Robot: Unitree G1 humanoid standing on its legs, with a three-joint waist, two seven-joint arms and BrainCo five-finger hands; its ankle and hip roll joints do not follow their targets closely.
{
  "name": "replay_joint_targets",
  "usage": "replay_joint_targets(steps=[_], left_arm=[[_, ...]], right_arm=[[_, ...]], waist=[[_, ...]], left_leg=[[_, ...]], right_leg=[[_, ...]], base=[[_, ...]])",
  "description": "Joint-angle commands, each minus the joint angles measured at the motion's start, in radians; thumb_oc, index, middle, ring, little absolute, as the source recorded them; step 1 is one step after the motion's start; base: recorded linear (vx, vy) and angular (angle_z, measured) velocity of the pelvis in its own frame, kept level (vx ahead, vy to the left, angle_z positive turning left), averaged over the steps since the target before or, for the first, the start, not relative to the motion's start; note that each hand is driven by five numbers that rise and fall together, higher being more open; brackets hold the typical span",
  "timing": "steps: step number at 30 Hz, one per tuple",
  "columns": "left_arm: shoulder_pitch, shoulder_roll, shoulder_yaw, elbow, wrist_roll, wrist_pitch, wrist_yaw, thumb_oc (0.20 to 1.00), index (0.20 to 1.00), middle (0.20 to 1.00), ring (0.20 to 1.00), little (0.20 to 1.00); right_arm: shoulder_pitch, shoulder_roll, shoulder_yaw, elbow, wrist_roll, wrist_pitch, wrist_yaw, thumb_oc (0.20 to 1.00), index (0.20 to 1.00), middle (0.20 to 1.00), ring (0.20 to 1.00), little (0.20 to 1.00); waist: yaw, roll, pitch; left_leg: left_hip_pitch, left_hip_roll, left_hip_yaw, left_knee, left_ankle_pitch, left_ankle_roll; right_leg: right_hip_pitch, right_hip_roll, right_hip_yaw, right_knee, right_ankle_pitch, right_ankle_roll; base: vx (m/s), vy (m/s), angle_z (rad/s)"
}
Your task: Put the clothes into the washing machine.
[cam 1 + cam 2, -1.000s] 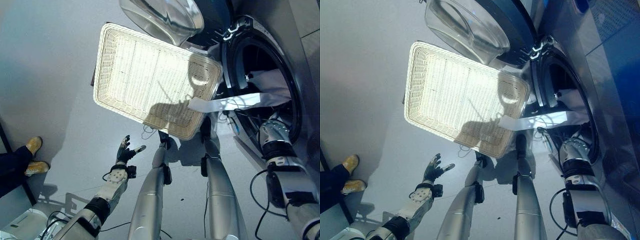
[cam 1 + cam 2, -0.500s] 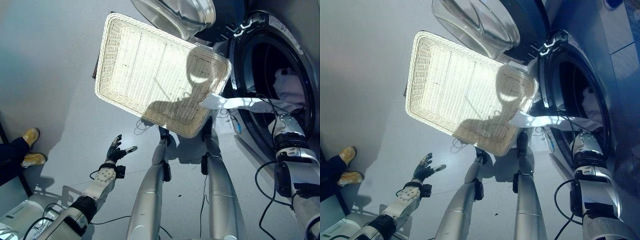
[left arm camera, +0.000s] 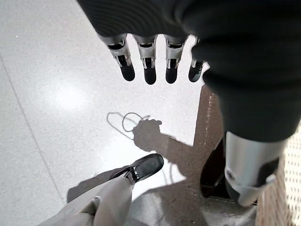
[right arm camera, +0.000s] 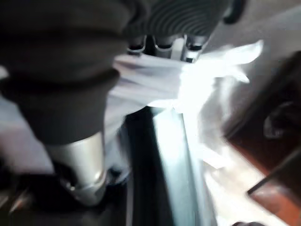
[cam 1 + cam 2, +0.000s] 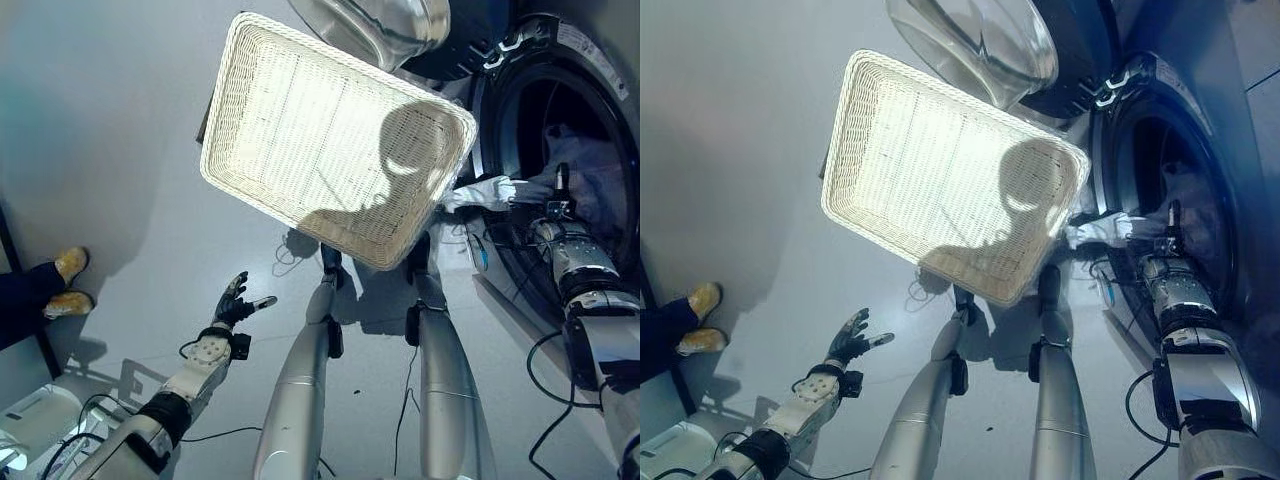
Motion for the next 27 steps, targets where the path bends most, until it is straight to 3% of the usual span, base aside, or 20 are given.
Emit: replay_joint_targets(steps=[1, 3, 6, 7, 12, 14, 18, 20, 21, 22, 24, 27], left_arm=[[0.053, -0.028, 0.012, 0.005, -0.01, -0.029, 0.033, 1.0, 1.0, 1.0, 1.0, 1.0], [0.037, -0.05, 0.012, 0.014, -0.007, -0.022, 0.038, 1.0, 1.0, 1.0, 1.0, 1.0], [0.023, -0.063, 0.011, 0.022, -0.011, -0.015, 0.037, 1.0, 1.0, 1.0, 1.0, 1.0], [0.02, -0.069, 0.01, 0.027, -0.019, -0.017, 0.041, 1.0, 1.0, 1.0, 1.0, 1.0], [0.012, -0.077, 0.008, 0.055, -0.023, -0.031, 0.031, 1.0, 1.0, 1.0, 1.0, 1.0], [-0.006, -0.08, 0.011, 0.068, -0.024, -0.03, 0.027, 1.0, 1.0, 1.0, 1.0, 1.0], [-0.027, -0.068, 0.015, 0.077, -0.023, -0.017, 0.013, 1.0, 1.0, 1.0, 1.0, 1.0], [-0.03, -0.051, 0.018, 0.071, -0.025, -0.004, 0.006, 1.0, 1.0, 1.0, 1.0, 1.0], [-0.023, -0.042, 0.021, 0.064, -0.025, 0.0, 0.008, 1.0, 1.0, 1.0, 1.0, 1.0], [-0.014, -0.036, 0.026, 0.061, -0.026, -0.002, 0.006, 1.0, 1.0, 1.0, 1.0, 1.0], [0.014, -0.026, 0.041, 0.051, -0.022, -0.004, 0.005, 1.0, 1.0, 1.0, 1.0, 1.0], [0.045, -0.032, 0.062, 0.049, -0.011, -0.011, 0.015, 1.0, 1.0, 1.0, 1.0, 1.0]], right_arm=[[0.022, -0.082, -0.034, -0.164, 0.11, -0.413, 0.228, 1.0, 1.0, 1.0, 1.0, 1.0], [0.021, -0.055, -0.064, -0.165, 0.181, -0.427, 0.283, 1.0, 1.0, 1.0, 1.0, 1.0], [0.014, -0.053, -0.074, -0.15, 0.113, -0.434, 0.226, 1.0, 1.0, 1.0, 1.0, 1.0], [0.016, -0.053, -0.07, -0.156, 0.091, -0.406, 0.154, 1.0, 1.0, 1.0, 1.0, 1.0], [0.041, -0.035, -0.07, -0.116, 0.162, -0.366, 0.126, 1.0, 1.0, 1.0, 1.0, 1.0], [0.046, -0.027, -0.084, -0.065, 0.187, -0.313, 0.109, 1.0, 1.0, 1.0, 1.0, 1.0], [0.064, -0.014, -0.068, 0.02, 0.106, -0.125, 0.02, 1.0, 1.0, 1.0, 1.0, 1.0], [0.056, -0.033, -0.057, 0.022, 0.128, -0.074, 0.041, 1.0, 1.0, 1.0, 1.0, 1.0], [0.058, -0.038, -0.051, -0.006, 0.163, -0.067, 0.099, 1.0, 1.0, 1.0, 1.0, 1.0], [0.061, -0.046, -0.05, -0.038, 0.19, -0.085, 0.136, 1.0, 1.0, 1.0, 1.0, 1.0], [0.097, -0.032, -0.078, -0.157, 0.225, -0.189, 0.23, 1.0, 1.0, 1.0, 1.0, 1.0], [0.178, 0.049, -0.188, -0.395, 0.225, -0.421, 0.289, 1.0, 1.0, 1.0, 1.0, 1.0]], waist=[[-0.011, 0.076, 0.0], [-0.015, 0.085, 0.0], [-0.019, 0.094, 0.0], [-0.023, 0.099, 0.0], [-0.025, 0.096, 0.0], [-0.024, 0.093, 0.0], [-0.02, 0.086, 0.0], [-0.018, 0.081, 0.0], [-0.017, 0.074, 0.0], [-0.019, 0.071, 0.0], [-0.027, 0.059, 0.0], [-0.046, 0.041, 0.0]], left_leg=[[-0.017, -0.048, -0.005, 0.074, -0.071, -0.012], [-0.013, -0.051, 0.0, 0.066, -0.07, -0.013], [-0.008, -0.053, 0.009, 0.053, -0.066, -0.013], [-0.005, -0.053, 0.015, 0.039, -0.06, -0.014], [0.005, -0.055, 0.022, 0.02, -0.054, -0.014], [-0.002, -0.056, 0.023, 0.015, -0.046, -0.012], [0.019, -0.06, 0.025, 0.004, -0.05, -0.004], [0.022, -0.059, 0.024, 0.002, -0.049, -0.003], [0.023, -0.057, 0.025, 0.001, -0.049, -0.003], [0.026, -0.056, 0.024, 0.0, -0.05, -0.003], [0.033, -0.053, 0.024, -0.003, -0.053, -0.002], [0.043, -0.052, 0.019, -0.017, -0.054, -0.001]], right_leg=[[0.029, 0.082, -0.073, 0.096, -0.115, 0.012], [0.029, 0.081, -0.064, 0.089, -0.112, 0.019], [0.029, 0.078, -0.057, 0.079, -0.105, 0.025], [0.029, 0.079, -0.05, 0.061, -0.095, 0.028], [0.043, 0.073, -0.051, 0.03, -0.077, 0.032], [0.04, 0.071, -0.054, 0.017, -0.06, 0.033], [0.066, 0.066, -0.055, 0.003, -0.054, 0.038], [0.072, 0.063, -0.06, -0.001, -0.05, 0.04], [0.075, 0.063, -0.063, -0.002, -0.048, 0.041], [0.077, 0.064, -0.063, -0.002, -0.049, 0.041], [0.084, 0.068, -0.059, -0.001, -0.05, 0.042], [0.094, 0.078, -0.045, -0.014, -0.044, 0.05]], base=[[-0.03, 0.128, -0.09], [-0.02, 0.104, -0.09], [-0.03, 0.102, -0.04], [-0.05, 0.117, -0.04], [-0.02, 0.035, -0.03], [-0.04, 0.011, -0.02], [-0.03, 0.004, -0.02], [-0.02, -0.004, 0.0], [0.0, 0.0, 0.0], [0.0, 0.0, 0.0], [0.0, 0.0, 0.0], [0.0, 0.0, 0.0]])
